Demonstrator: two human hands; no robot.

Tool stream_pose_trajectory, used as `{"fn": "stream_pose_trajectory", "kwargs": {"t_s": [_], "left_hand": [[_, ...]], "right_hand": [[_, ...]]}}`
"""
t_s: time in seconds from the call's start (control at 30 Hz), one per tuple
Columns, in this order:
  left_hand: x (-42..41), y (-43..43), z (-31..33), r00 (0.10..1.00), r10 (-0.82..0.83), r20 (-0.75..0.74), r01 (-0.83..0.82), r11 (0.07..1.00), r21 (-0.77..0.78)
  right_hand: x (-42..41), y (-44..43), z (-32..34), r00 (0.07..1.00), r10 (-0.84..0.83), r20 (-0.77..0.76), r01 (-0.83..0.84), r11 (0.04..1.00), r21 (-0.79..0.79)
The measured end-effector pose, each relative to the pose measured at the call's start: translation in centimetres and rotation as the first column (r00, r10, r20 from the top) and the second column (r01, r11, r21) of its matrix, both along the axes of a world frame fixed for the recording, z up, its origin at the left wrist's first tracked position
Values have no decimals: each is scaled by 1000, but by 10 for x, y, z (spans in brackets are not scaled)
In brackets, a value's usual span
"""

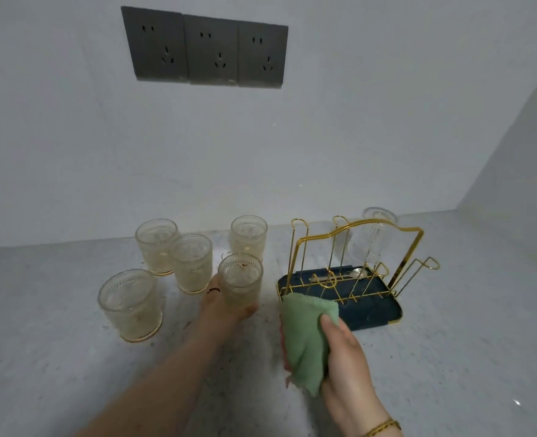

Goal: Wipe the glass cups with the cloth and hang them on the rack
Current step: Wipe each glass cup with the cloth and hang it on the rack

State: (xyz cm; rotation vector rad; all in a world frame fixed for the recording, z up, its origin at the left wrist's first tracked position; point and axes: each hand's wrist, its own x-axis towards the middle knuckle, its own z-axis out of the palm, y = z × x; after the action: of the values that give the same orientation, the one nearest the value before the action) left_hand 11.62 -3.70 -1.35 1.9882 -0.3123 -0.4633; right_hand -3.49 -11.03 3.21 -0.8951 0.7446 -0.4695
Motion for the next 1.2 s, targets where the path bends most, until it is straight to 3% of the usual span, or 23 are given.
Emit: {"fn": "stream_pose_trajectory", "kwargs": {"t_s": [0.3,0.47,0.63,0.73,0.83,0.93,1.03,1.07,1.2], "left_hand": [[2,-7,0,999,49,-23,-48,998,37],[-10,1,10,990,108,-92,-118,986,-120],[-38,20,41,995,57,-84,-78,956,-281],[-56,34,58,994,-40,-101,4,943,-333],[-72,47,63,985,-97,-144,30,910,-414],[-84,61,70,979,-59,-193,-41,879,-475],[-84,81,76,980,-17,-200,-81,879,-471],[-82,87,76,978,-26,-207,-80,870,-487],[-89,116,83,965,-101,-243,-66,802,-593]], "right_hand": [[-1,5,-7,999,-30,14,30,1000,1],[-9,10,-3,997,-71,-37,68,993,-92],[-7,16,9,978,-205,-35,197,968,-154],[-4,18,23,972,-233,45,237,949,-206],[-4,33,42,978,-115,173,170,922,-349],[-11,53,46,981,185,63,-100,752,-652],[-18,67,38,935,354,-31,-262,627,-734],[-19,73,35,931,362,-33,-244,555,-796],[-7,95,22,974,225,6,-16,95,-995]]}}
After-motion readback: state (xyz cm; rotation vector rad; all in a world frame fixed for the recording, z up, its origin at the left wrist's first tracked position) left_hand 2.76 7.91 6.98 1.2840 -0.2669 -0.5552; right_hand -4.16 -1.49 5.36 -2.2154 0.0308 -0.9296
